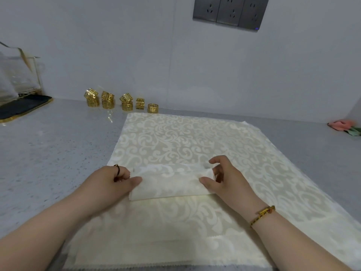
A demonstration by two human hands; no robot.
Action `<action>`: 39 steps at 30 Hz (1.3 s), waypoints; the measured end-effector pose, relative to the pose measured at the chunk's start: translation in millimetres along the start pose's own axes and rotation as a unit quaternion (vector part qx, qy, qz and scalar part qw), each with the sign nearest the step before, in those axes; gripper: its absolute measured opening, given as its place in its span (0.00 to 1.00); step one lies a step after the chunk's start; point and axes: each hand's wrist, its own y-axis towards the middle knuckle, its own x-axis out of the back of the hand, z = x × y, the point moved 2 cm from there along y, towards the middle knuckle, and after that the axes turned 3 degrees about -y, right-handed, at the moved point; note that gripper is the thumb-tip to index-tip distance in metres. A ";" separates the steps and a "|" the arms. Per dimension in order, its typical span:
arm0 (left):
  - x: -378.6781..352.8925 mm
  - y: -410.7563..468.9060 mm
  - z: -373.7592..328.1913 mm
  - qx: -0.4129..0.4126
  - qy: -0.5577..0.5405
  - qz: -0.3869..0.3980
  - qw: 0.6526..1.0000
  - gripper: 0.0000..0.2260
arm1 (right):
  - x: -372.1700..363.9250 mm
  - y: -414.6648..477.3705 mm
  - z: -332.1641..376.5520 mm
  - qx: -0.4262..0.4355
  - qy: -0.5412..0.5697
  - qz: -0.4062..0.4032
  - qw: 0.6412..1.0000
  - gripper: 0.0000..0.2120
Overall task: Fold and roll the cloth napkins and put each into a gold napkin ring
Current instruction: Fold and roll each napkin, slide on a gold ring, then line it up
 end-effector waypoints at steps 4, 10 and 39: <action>-2.5 -3.8 -3.9 -0.067 0.080 -0.062 0.993 0.10 | 0.2 5.8 1.0 0.050 -0.028 -0.021 0.998 0.13; -7.1 -13.6 -18.2 -0.288 0.263 0.033 0.920 0.27 | 5.3 -6.4 -4.8 0.123 -0.052 0.066 0.989 0.17; -2.3 -3.0 -26.0 -0.190 0.231 0.002 0.954 0.22 | -0.8 4.5 20.8 -0.110 0.016 0.160 0.981 0.14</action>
